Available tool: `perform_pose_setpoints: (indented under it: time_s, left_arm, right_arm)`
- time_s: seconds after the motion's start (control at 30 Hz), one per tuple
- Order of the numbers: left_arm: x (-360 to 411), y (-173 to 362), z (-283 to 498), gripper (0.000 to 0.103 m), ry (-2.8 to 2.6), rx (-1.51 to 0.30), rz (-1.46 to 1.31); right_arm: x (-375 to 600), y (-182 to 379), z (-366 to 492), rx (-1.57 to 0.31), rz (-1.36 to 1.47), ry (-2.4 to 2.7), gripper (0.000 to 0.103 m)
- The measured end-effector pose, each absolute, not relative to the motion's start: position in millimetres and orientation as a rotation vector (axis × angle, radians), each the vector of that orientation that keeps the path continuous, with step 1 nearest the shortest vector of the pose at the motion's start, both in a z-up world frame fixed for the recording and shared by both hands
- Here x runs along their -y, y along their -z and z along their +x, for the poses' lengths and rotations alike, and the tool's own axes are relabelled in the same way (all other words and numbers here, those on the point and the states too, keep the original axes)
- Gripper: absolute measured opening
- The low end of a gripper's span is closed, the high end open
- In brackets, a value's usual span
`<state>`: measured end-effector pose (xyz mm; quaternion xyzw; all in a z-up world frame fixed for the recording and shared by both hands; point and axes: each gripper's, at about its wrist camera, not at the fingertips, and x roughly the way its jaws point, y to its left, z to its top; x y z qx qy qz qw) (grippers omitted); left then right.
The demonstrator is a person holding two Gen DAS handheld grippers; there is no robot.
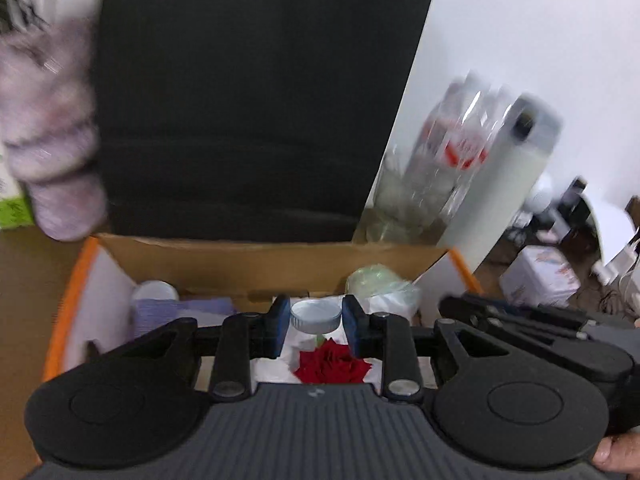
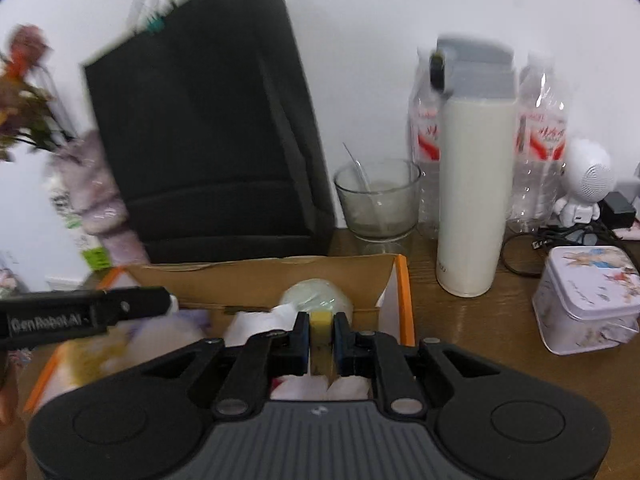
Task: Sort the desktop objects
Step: 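Release the white cap into the box with the left gripper while the right drops the block there, then withdraw both open grippers from the box back over the table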
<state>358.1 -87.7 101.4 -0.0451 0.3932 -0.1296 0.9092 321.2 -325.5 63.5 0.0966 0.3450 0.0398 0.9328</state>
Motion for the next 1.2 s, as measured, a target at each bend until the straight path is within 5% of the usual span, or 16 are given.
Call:
perform_pose_setpoints:
  time_s: [0.03, 0.07, 0.2, 0.3, 0.43, 0.57, 0.83, 1.2]
  left_arm:
    - [88, -94, 366, 0.031, 0.269, -0.836, -0.109]
    - [88, -89, 372, 0.034, 0.275, -0.853, -0.111]
    - [85, -90, 369, 0.051, 0.267, -0.821, -0.106]
    - [84, -102, 356, 0.055, 0.252, -0.803, -0.079]
    - [83, -128, 335, 0.087, 0.205, -0.775, -0.066]
    - [64, -150, 288, 0.103, 0.203, -0.727, -0.029]
    - [18, -152, 169, 0.103, 0.156, -0.678, -0.048]
    - [-1, -78, 5, 0.103, 0.165, -0.691, -0.136]
  right_arm:
    - [325, -57, 331, -0.717, 0.2, -0.05, 0.04]
    - [325, -53, 340, -0.735, 0.198, -0.029, 0.048]
    - [323, -53, 346, -0.723, 0.196, -0.009, 0.059]
    - [322, -62, 337, -0.702, 0.186, -0.026, 0.066]
    - [319, -77, 320, -0.708, 0.184, -0.043, 0.066]
    - [316, -94, 284, -0.698, 0.199, -0.064, 0.079]
    - [301, -95, 163, -0.658, 0.184, -0.088, 0.087]
    - [269, -45, -6, -0.67, 0.177, -0.042, 0.087]
